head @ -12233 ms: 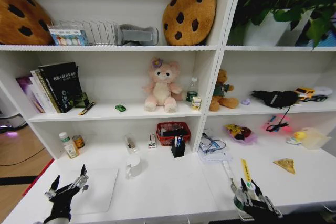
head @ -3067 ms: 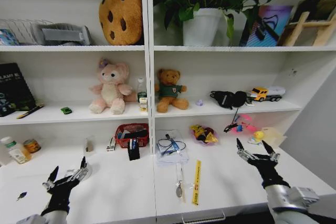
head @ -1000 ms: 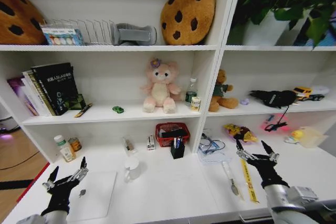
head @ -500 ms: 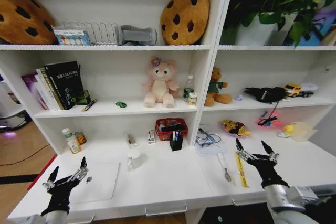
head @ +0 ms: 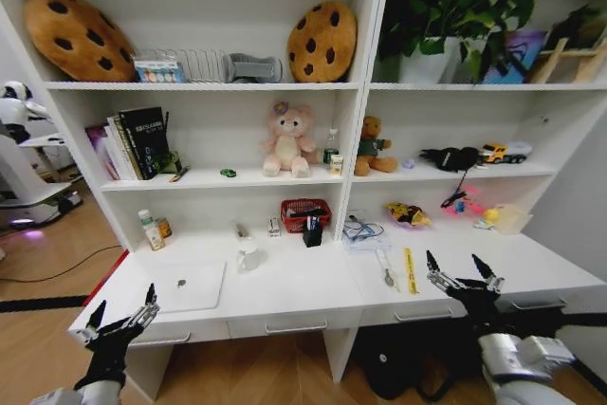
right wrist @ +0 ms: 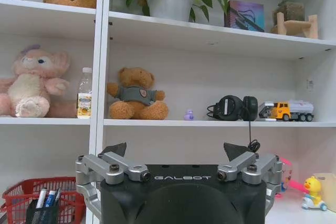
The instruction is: Organize the objects on the table.
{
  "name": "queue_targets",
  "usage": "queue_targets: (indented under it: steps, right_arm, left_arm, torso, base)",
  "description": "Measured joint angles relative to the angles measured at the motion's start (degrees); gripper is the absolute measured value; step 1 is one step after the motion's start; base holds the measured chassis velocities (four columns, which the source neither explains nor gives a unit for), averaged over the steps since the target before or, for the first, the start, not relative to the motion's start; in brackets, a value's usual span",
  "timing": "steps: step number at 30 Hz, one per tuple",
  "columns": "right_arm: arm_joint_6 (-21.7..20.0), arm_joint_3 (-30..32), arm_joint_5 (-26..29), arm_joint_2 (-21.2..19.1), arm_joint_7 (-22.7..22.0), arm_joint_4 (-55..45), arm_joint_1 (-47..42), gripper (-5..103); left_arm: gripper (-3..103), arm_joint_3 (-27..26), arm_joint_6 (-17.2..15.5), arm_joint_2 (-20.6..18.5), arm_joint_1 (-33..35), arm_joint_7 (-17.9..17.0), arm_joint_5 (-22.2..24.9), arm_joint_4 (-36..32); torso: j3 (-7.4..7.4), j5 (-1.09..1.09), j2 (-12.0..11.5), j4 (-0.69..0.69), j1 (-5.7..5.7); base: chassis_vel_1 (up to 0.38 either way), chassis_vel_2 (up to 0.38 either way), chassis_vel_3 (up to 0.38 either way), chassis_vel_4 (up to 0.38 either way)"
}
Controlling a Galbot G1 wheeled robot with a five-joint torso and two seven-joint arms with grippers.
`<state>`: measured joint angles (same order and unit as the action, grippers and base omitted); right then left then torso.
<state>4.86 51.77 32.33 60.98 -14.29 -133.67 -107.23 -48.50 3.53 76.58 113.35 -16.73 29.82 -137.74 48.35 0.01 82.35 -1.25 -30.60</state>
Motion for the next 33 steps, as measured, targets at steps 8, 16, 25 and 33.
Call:
queue_targets:
  steps: [8, 16, 25, 33]
  right_arm:
    - [0.0, 0.0, 0.0, 0.0, 0.0, 0.0, 0.0, 100]
    - [0.0, 0.0, 0.0, 0.0, 0.0, 0.0, 0.0, 100]
    - [0.0, 0.0, 0.0, 0.0, 0.0, 0.0, 0.02, 100]
    - [0.0, 0.0, 0.0, 0.0, 0.0, 0.0, 0.0, 100]
  left_arm:
    - [100, 0.0, 0.0, 0.0, 0.0, 0.0, 0.0, 0.0]
    - [100, 0.0, 0.0, 0.0, 0.01, 0.0, 0.0, 0.0]
    - [100, 0.0, 0.0, 0.0, 0.0, 0.0, 0.0, 0.01]
    - [100, 0.0, 0.0, 0.0, 0.0, 0.0, 0.01, 0.0]
  torso:
    - [0.0, -0.01, 0.0, 0.03, -0.01]
    - [-0.01, -0.01, 0.02, 0.02, 0.02]
    - [0.01, -0.01, -0.02, 0.02, -0.04]
    - [0.01, -0.01, -0.02, 0.01, -0.02]
  base:
    - [0.207, -0.204, -0.205, 0.206]
    - [0.118, -0.108, -0.111, 0.119]
    - [0.004, 0.031, 0.0, -0.032]
    - [0.103, 0.091, -0.099, -0.093]
